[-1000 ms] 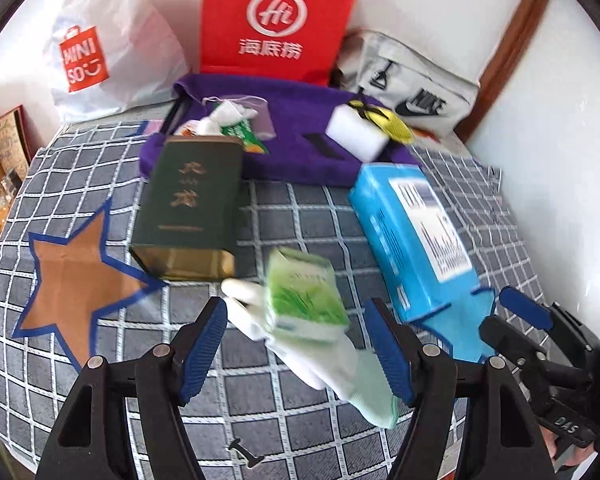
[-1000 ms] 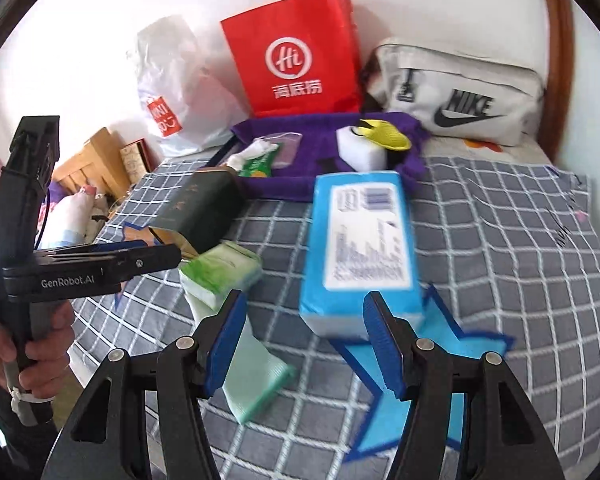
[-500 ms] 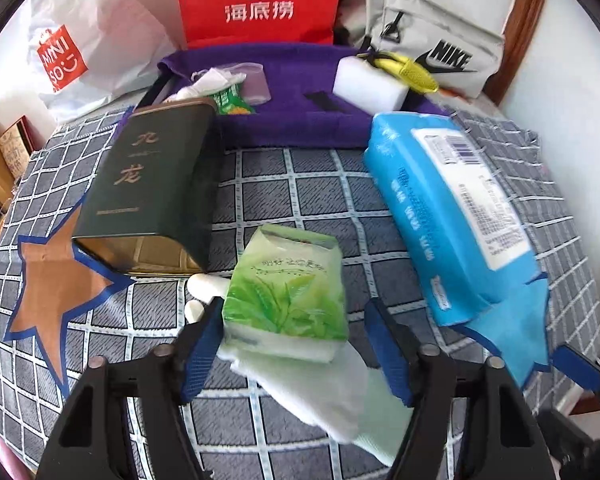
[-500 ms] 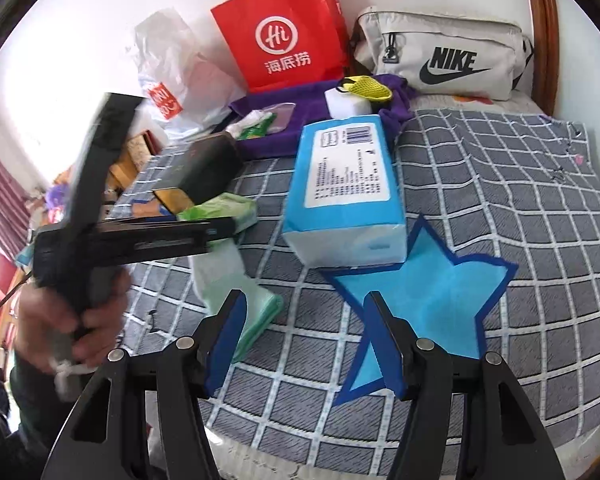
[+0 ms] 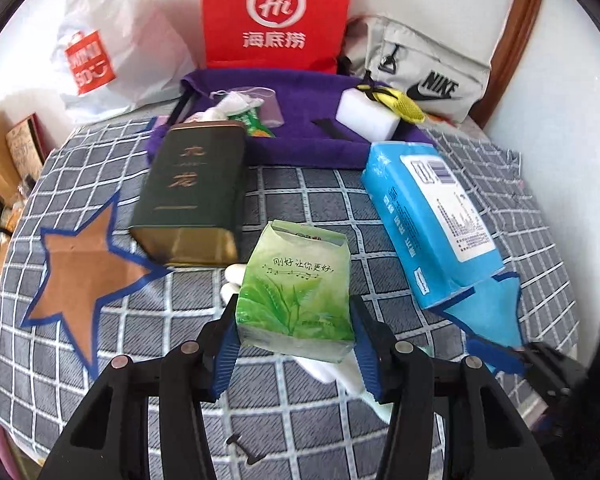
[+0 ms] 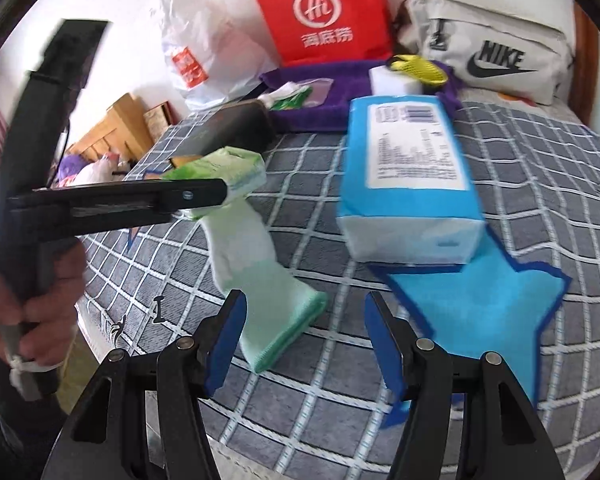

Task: Organize soft objects
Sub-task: 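Grasp the green tea packet on the bed with the left gripper, then grasp the white-and-green glove with the right gripper while the left gripper holds the tea packet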

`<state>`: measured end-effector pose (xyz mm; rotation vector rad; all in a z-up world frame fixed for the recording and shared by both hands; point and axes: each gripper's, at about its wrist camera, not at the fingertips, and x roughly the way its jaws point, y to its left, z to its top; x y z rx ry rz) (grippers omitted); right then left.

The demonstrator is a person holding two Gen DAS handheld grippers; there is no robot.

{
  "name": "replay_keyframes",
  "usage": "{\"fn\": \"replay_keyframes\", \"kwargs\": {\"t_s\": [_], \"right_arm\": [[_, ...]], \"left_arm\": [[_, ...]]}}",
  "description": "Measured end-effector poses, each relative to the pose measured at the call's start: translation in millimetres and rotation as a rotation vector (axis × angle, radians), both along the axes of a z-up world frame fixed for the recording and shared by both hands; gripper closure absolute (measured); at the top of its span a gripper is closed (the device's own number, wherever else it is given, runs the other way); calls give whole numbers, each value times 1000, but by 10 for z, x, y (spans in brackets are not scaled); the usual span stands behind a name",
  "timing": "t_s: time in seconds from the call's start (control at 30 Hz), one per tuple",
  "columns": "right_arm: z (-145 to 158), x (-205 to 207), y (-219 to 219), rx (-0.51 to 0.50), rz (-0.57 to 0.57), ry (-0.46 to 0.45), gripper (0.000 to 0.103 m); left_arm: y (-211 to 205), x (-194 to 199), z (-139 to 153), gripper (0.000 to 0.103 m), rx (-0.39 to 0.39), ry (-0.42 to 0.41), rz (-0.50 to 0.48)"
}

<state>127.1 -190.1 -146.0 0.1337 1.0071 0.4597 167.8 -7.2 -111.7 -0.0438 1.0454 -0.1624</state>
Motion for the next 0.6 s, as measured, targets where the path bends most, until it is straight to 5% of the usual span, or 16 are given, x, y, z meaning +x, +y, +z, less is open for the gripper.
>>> {"fn": "replay_keyframes", "kwargs": {"t_s": [0.37, 0.6], "right_arm": [[-116, 129, 541, 6, 96, 25, 43], [-240, 324, 815, -31, 58, 36, 43]], "left_arm": [[645, -259, 124, 54, -32, -59, 124], [978, -345, 6, 54, -77, -43, 165]]}}
